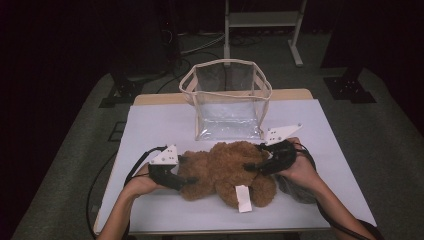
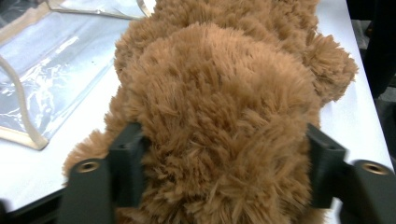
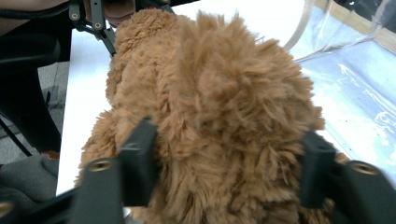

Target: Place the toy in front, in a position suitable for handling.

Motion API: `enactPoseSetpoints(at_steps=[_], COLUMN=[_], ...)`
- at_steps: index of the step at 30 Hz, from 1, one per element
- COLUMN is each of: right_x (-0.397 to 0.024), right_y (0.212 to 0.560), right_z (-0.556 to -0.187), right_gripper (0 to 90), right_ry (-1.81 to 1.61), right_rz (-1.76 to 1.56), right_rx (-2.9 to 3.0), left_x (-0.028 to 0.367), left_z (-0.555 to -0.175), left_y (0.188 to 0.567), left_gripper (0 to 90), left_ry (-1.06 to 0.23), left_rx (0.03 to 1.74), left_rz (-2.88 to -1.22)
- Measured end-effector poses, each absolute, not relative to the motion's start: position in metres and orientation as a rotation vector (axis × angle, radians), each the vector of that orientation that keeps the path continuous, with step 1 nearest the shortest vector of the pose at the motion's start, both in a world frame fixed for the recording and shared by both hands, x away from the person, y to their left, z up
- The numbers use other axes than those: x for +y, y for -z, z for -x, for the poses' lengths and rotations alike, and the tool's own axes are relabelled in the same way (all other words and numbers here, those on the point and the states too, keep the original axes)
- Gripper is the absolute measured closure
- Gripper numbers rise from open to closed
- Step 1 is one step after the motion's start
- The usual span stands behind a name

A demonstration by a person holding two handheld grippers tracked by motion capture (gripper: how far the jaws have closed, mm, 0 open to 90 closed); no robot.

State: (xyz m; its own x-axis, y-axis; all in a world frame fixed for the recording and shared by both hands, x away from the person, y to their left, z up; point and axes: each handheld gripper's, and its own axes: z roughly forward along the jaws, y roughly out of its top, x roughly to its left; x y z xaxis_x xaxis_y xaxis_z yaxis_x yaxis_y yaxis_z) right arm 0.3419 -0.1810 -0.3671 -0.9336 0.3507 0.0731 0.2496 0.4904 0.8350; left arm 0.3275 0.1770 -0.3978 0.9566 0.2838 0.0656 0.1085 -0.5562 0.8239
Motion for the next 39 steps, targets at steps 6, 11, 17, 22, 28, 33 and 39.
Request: enactPoseSetpoints(at_steps=[6,11,17,22,28,33,39], right_x=[-0.192,-0.215,-0.256,-0.283,-0.285,-0.264,-0.228], right_y=[0.357,0.347,0.336,0.33,0.341,0.354,0.379], right_z=[-0.339,-0.336,-0.321,-0.31,-0.313,-0.321,-0.33], right_gripper=[52.8,53.0,53.0,52.7,52.2,51.9,50.4], right_ry=[-1.47,-1.495,-1.471,-1.436,-1.443,-1.479,-1.515], right_rz=[-0.558,-0.591,-0.637,-0.67,-0.686,-0.668,-0.636], right_rx=[2.603,2.571,2.538,2.533,2.561,2.597,2.658], left_x=[0.164,0.141,0.102,0.075,0.078,0.104,0.136], left_z=[-0.327,-0.33,-0.334,-0.335,-0.336,-0.331,-0.321], left_y=[0.384,0.368,0.36,0.362,0.369,0.371,0.377], left_gripper=[42.1,42.1,42.1,42.0,42.0,41.8,40.9], left_ry=[-0.248,-0.254,-0.227,-0.207,-0.195,-0.212,-0.241], left_rx=[0.252,0.198,0.117,0.077,0.099,0.143,0.189], left_rz=[-2.152,-2.138,-2.131,-2.145,-2.178,-2.208,-2.239])
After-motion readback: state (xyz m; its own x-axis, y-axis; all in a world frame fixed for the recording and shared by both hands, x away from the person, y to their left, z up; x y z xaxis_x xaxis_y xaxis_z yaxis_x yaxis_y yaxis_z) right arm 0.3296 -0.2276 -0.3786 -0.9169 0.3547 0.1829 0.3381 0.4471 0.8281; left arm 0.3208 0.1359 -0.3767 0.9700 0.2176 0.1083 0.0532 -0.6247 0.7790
